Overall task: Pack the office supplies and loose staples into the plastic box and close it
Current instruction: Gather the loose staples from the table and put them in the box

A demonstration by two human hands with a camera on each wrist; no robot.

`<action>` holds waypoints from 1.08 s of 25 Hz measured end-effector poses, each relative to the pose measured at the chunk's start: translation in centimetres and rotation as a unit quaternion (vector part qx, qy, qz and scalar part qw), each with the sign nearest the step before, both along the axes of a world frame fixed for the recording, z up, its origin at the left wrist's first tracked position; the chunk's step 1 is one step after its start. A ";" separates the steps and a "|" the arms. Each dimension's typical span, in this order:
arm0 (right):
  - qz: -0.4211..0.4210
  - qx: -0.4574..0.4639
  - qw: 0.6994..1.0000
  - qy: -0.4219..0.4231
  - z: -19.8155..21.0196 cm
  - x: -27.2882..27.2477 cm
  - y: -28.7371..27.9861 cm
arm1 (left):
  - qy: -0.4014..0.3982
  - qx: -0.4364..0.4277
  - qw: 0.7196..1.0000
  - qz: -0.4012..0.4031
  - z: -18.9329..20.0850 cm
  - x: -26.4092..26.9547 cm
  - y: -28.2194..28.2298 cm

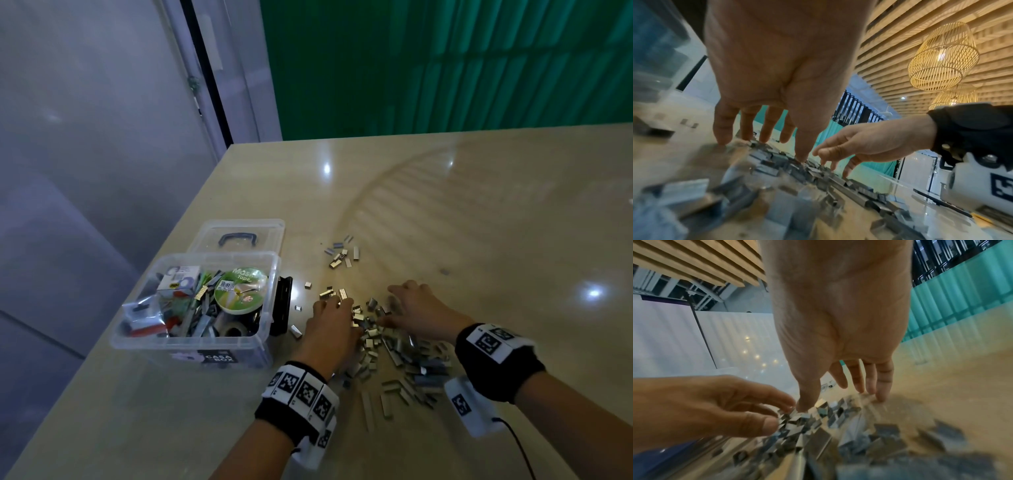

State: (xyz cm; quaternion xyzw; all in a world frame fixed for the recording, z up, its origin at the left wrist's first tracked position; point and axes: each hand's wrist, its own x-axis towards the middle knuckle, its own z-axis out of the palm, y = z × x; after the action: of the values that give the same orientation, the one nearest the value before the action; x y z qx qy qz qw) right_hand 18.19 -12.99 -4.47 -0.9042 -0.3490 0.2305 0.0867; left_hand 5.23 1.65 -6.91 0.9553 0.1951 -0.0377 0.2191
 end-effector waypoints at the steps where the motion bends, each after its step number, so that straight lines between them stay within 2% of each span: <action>1: -0.001 0.009 1.000 -0.007 -0.2 -0.4 0.4 | 0.007 0.013 1.000 -0.006 -0.1 0.3 -0.2; 6: 0.035 0.031 0.999 0.008 -0.7 -1.9 1.6 | 0.003 0.028 1.000 -0.005 -0.4 0.9 -0.4; 11: 0.060 0.046 0.997 0.005 -0.9 -2.2 2.1 | -0.034 -0.034 0.998 0.033 -0.6 0.1 0.0; 16: 0.055 0.079 0.995 -0.003 -0.8 -1.8 1.9 | -0.100 -0.094 0.990 0.009 -1.3 -0.5 1.1; 19: 0.043 0.096 0.994 0.004 -1.0 -1.5 1.8 | -0.132 -0.102 0.986 0.004 -0.8 -0.8 1.3; 22: 0.037 0.109 0.993 0.021 -1.1 -1.3 1.8 | -0.132 -0.100 0.986 0.011 -0.4 -1.1 1.4; 27: 0.063 0.099 0.993 0.007 -0.9 -1.4 1.8 | -0.079 -0.106 0.991 0.006 -0.1 -1.0 2.1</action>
State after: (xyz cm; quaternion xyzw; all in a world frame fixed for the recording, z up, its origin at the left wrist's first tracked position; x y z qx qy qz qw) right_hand 16.80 -11.17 -5.38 -0.8655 -0.4261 0.2062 0.1638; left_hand 4.23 3.70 -7.01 0.9254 0.1780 0.0187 0.3340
